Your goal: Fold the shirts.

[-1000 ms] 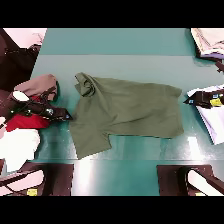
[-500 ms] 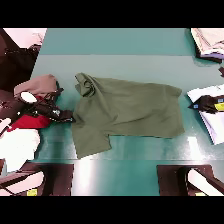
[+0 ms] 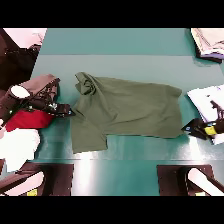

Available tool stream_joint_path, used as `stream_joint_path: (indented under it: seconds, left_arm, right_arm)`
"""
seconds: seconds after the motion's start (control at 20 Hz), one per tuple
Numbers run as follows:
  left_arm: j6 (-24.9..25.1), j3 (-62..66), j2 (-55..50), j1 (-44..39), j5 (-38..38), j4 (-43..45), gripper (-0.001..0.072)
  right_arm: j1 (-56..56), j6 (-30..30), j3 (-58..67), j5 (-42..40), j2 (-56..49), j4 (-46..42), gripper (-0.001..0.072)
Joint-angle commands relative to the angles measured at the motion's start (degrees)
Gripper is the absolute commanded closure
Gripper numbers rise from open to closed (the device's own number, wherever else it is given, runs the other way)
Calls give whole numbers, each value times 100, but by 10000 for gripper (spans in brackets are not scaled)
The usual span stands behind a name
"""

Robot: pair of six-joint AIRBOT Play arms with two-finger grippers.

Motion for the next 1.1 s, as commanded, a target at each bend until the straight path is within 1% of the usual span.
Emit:
stream_joint_path:
  seconds: [0.0, 0.05, 0.15, 0.2, 0.25, 0.3, 0.45, 0.55, 0.65, 0.8, 0.95, 1.05]
  left_arm:
    - [4, 20, 24, -2, -4, -13, 677]
    - [4, 20, 24, -2, -2, -15, 677]
    - [4, 20, 24, 0, -2, -13, 677]
    - [4, 20, 24, -2, -4, -13, 677]
    - [-2, 20, 24, -2, -31, -13, 677]
    - [-31, 20, 24, -2, -61, -15, 678]
    - [-358, 280, 334, 0, 48, 17, 678]
    - [-448, 984, 824, 0, 107, 24, 678]
    - [-448, 2041, 1276, 0, 103, 31, 678]
    - [-446, 3871, 1731, 0, 175, 35, 677]
    - [-446, 5692, 1821, 0, 190, 35, 677]
    - [-448, 6754, 1818, 0, 201, 35, 677]
  right_arm:
    - [343, -20, -597, -625, 0, 223, 231]
    - [485, -9, -623, -752, 0, 223, 282]
    - [719, 0, -616, -997, 0, 223, 288]
    - [811, 0, -616, -1084, 0, 221, 407]
    - [898, -4, -616, -1123, 0, 221, 605]
    - [962, -4, -612, -1134, 2, 225, 695]
    - [1204, -4, -94, -833, 197, 393, 696]
    - [1314, 2, 728, -973, 629, 846, 697]
    - [1327, 166, 1816, -1366, 1069, 1113, 698]
    - [1322, 223, 3606, -1856, 1471, 1056, 698]
    - [1322, 177, 5128, -2041, 1624, 988, 698]
    - [1322, 186, 5901, -2024, 1740, 592, 698]
